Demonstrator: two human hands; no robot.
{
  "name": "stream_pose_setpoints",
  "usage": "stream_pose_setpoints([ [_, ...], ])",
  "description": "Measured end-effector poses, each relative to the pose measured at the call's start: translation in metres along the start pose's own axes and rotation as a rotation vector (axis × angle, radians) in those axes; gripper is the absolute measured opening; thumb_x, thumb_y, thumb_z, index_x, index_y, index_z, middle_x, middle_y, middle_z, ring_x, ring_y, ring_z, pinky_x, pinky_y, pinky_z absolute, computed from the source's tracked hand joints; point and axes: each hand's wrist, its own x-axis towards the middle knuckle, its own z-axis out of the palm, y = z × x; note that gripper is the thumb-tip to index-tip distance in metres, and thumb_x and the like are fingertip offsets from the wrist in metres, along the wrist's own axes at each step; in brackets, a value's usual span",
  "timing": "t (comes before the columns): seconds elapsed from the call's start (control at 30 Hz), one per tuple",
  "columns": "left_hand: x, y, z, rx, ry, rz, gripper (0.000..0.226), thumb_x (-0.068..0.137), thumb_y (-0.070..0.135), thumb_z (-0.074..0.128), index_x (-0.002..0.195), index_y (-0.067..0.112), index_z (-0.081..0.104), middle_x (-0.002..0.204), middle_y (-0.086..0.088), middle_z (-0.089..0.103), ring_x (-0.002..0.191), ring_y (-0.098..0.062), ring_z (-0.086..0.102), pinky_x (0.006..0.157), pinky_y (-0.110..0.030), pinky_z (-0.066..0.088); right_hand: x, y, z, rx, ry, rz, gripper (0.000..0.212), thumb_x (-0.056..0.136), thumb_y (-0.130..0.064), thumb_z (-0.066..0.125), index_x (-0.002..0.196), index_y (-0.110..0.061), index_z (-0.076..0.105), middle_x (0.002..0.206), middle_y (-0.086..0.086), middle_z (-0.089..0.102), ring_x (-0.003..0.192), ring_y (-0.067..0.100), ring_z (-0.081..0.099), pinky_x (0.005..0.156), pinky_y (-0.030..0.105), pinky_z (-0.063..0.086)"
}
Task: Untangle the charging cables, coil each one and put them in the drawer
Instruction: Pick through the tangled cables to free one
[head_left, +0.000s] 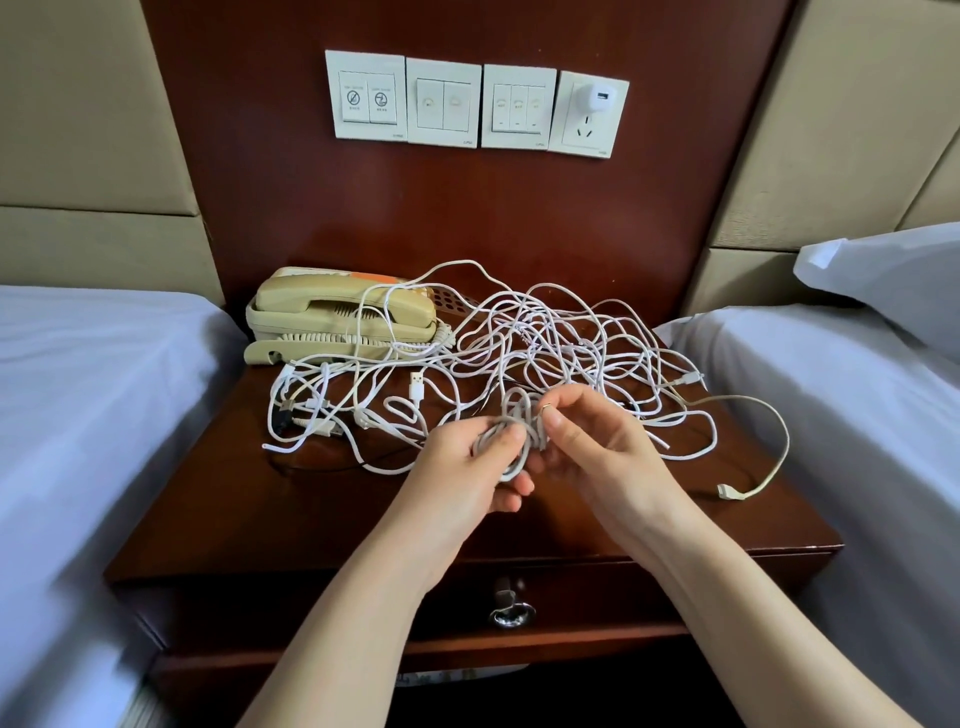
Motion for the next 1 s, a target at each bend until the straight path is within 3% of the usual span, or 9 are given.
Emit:
stream_pose_setpoints([
  [0.1,0.0,-0.001,0.001,0.008,0.008,0.016,0.021,0.097,0.016,0.048,0.091,0.007,0.067,0.068,-0.001,0.06,0.055,-0.008,0.052,0.049,-0.019,0.042,0.001,0.001,0.002,0.035,0.059,-0.002,0.011,0.082,-0.02,0.062,0.084,-0.012,0.056,0.068,0.002,0.057,0.058,0.017,0.055,0.06,0.031,0.039],
  [0.23,-0.002,-0.003,0.003,0.09,0.033,0.046,0.024,0.098,0.019,0.047,0.089,0.007,0.067,0.067,-0.002,0.061,0.054,-0.009,0.052,0.05,-0.021,0.042,0.0,-0.003,0.007,-0.076,0.114,-0.082,0.016,0.09,-0.003,0.059,0.076,-0.003,0.053,0.061,0.002,0.061,0.051,0.015,0.055,0.052,0.02,0.044],
  [0.33,-0.004,-0.005,0.005,0.136,0.062,0.075,0.027,0.098,0.017,0.044,0.088,0.002,0.064,0.064,-0.002,0.059,0.05,-0.009,0.05,0.048,-0.022,0.042,-0.001,-0.004,0.01,-0.246,0.141,-0.151,0.019,0.089,0.002,0.058,0.072,-0.002,0.052,0.056,-0.001,0.061,0.051,0.008,0.057,0.054,0.016,0.045],
  [0.47,-0.005,-0.008,0.005,0.188,0.069,0.063,0.025,0.097,0.014,0.041,0.088,0.003,0.062,0.067,-0.004,0.06,0.054,-0.011,0.051,0.053,-0.027,0.044,0.0,-0.006,0.008,-0.372,0.132,-0.118,0.022,0.087,0.0,0.062,0.068,-0.009,0.055,0.054,-0.003,0.06,0.05,0.002,0.055,0.054,0.013,0.043],
  [0.7,-0.003,-0.008,0.002,0.296,0.14,0.087,0.022,0.093,0.012,0.045,0.084,0.011,0.065,0.066,-0.002,0.065,0.053,-0.008,0.057,0.049,-0.022,0.046,-0.003,-0.008,0.005,-0.486,0.089,-0.066,0.025,0.083,-0.003,0.069,0.066,-0.018,0.059,0.064,-0.002,0.067,0.059,0.008,0.061,0.061,0.02,0.048],
  [0.83,-0.002,-0.006,0.005,0.266,0.15,0.078,0.025,0.095,0.012,0.046,0.082,0.008,0.066,0.062,0.0,0.065,0.048,-0.005,0.059,0.046,-0.018,0.047,-0.007,-0.007,0.008,-0.689,0.18,-0.098,0.024,0.084,-0.009,0.068,0.067,-0.024,0.06,0.066,-0.004,0.066,0.061,0.009,0.059,0.062,0.026,0.05],
  [1.0,-0.003,-0.006,0.006,0.341,0.246,0.177,0.029,0.095,0.019,0.048,0.074,0.009,0.065,0.053,0.002,0.061,0.041,-0.006,0.053,0.043,-0.018,0.043,-0.008,-0.01,0.017,-0.848,0.188,-0.219,0.019,0.088,-0.01,0.062,0.075,-0.024,0.06,0.063,-0.01,0.062,0.065,0.008,0.059,0.059,0.017,0.044],
])
